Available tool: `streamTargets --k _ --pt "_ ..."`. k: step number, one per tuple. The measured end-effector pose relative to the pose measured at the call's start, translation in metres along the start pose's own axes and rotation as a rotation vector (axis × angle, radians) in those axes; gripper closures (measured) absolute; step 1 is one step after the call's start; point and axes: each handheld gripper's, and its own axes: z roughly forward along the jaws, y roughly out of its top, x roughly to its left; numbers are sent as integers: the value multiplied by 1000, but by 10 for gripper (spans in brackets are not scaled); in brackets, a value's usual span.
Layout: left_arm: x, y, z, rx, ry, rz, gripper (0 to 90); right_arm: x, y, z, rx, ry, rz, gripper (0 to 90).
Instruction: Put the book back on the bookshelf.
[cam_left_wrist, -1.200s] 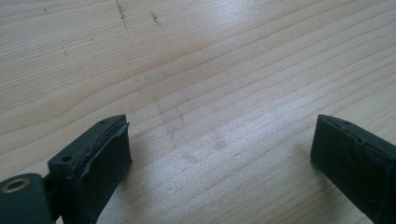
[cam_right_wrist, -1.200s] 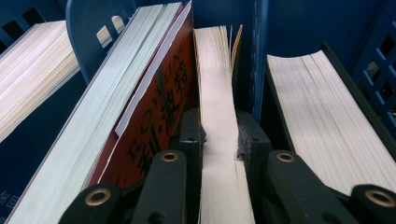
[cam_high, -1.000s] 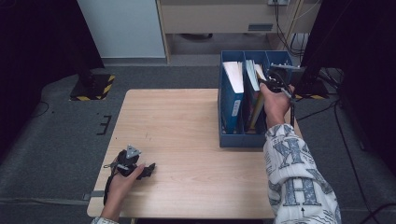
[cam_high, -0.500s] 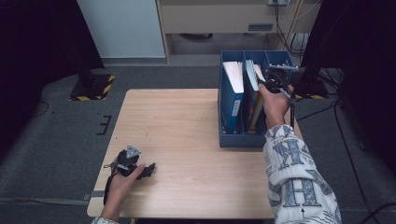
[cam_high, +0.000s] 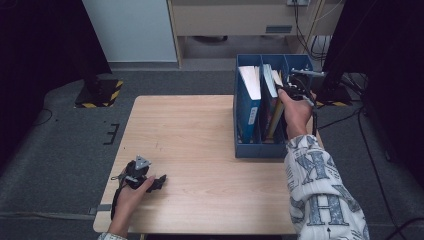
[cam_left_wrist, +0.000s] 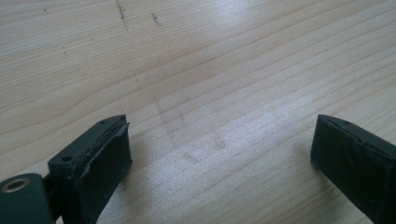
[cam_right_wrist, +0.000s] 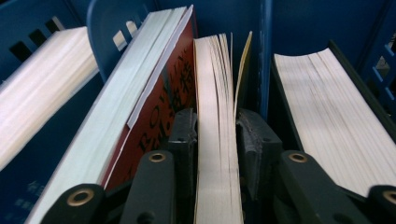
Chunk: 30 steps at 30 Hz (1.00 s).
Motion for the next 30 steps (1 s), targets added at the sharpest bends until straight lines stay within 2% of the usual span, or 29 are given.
streamTargets --k 6,10,15,19,26,30 --pt "-1 0 0 0 0 -3 43 -1 2 -8 -11 23 10 630" --pt "-1 0 0 0 0 -3 43 -2 5 -16 -22 53 35 603" --pt "-1 0 0 -2 0 -5 42 -2 6 -21 -25 64 33 590" --pt "-1 -1 0 -4 0 -5 39 -2 7 -25 -37 72 22 578" --pt "-1 -1 0 -3 3 -1 35 3 10 -36 -47 79 -27 531" --pt "-1 -1 0 -3 4 -2 35 4 10 -41 -47 87 -33 503"
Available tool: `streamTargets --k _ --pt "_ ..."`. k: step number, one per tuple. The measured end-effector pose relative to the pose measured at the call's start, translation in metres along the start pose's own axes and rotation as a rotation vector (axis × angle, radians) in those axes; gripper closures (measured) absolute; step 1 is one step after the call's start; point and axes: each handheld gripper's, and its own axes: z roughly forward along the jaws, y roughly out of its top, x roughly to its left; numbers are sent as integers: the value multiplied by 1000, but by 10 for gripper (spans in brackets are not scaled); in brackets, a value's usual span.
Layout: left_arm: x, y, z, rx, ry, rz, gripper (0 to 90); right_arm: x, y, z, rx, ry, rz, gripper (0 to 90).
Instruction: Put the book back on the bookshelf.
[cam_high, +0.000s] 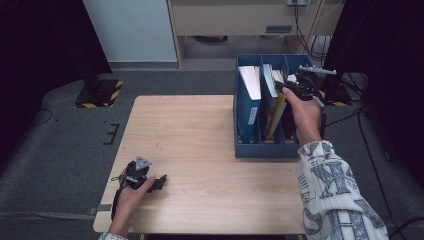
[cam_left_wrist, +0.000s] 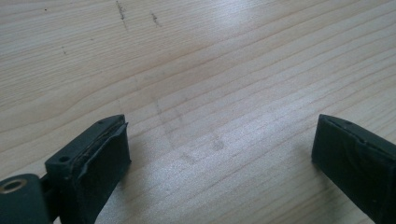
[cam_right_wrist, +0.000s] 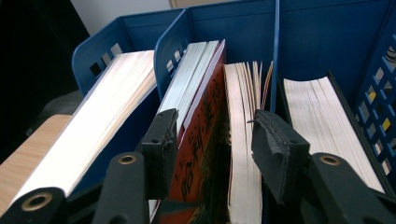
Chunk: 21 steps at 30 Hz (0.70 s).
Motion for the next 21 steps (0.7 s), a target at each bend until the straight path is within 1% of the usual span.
streamTargets --k 10,15,16,17,19,21 --pt "0 0 0 0 1 -1 34 1 1 -10 -11 26 9 446" --pt "0 0 0 -2 1 -4 34 1 0 -11 -5 26 7 386" --pt "0 0 0 -2 2 -4 34 0 -1 -11 -1 24 3 354" --pt "0 0 0 -2 1 -4 34 0 -1 -11 -1 24 3 354" --pt "-1 0 0 -2 2 -4 33 -1 -1 -12 -7 28 16 309" --pt "-1 0 0 -2 2 -5 33 -2 -1 -13 -10 31 15 298"
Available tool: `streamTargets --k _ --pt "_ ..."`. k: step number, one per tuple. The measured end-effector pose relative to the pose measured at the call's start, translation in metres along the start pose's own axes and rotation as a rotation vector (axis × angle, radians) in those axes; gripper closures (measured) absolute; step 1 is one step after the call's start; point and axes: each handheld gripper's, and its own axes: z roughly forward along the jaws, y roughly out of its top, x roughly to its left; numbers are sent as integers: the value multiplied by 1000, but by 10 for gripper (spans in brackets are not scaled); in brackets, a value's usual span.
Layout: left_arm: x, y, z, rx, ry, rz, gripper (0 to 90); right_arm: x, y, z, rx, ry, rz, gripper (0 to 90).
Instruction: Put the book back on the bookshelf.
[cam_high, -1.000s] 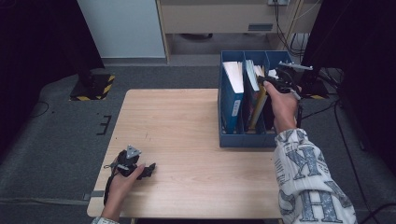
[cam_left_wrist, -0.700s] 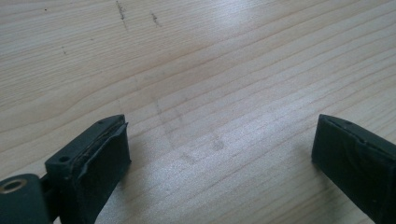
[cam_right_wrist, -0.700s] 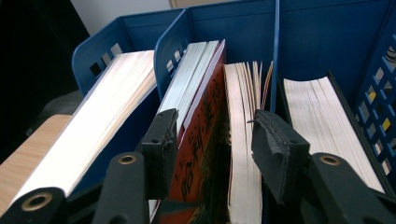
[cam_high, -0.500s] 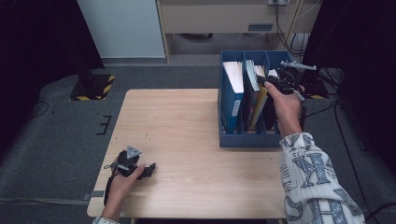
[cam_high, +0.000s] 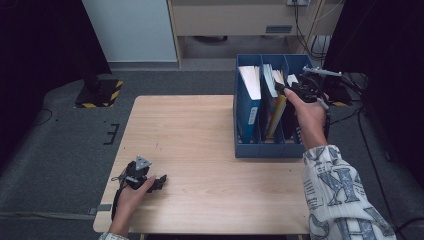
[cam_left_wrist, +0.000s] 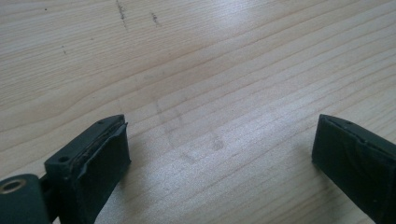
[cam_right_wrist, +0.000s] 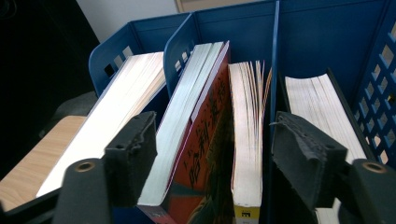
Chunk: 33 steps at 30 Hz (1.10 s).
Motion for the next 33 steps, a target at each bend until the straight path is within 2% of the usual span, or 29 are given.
streamTargets --k 7,21,33 --pt "0 0 0 3 0 3 30 -2 -1 -6 -12 14 -4 242" --pt "0 0 0 4 -1 3 26 2 -9 -18 -19 32 -51 134" --pt "-1 0 0 6 -1 4 20 5 -22 -32 -27 51 -84 101"
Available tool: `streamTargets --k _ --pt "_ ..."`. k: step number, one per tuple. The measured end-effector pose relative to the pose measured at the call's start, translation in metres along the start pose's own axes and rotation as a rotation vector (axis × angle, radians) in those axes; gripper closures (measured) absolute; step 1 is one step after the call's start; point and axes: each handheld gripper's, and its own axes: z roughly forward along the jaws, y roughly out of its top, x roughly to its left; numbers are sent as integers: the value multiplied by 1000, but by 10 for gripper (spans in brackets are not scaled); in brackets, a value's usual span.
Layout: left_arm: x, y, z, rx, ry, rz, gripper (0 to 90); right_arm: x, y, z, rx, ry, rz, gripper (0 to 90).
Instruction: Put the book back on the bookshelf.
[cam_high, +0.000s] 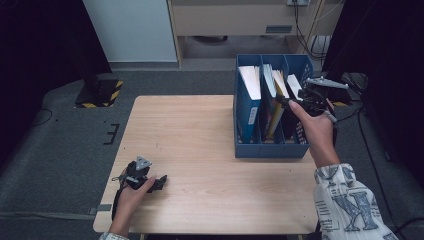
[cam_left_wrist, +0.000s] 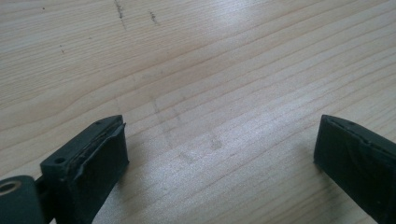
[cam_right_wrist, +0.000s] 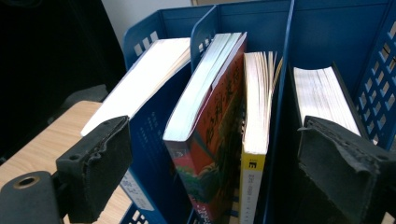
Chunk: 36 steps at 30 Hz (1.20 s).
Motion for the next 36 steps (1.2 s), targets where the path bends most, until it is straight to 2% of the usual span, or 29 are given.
streamTargets --k 9,18,31,36 --pt "0 0 0 0 0 0 20 5 -14 -9 7 20 -16 96" --pt "0 0 0 1 -1 1 20 16 -41 -16 18 37 -39 88" --pt "-1 0 0 -1 -3 3 19 19 -75 -14 50 46 -34 86" --pt "-1 0 0 0 -5 5 16 26 -94 -11 76 64 -36 86"
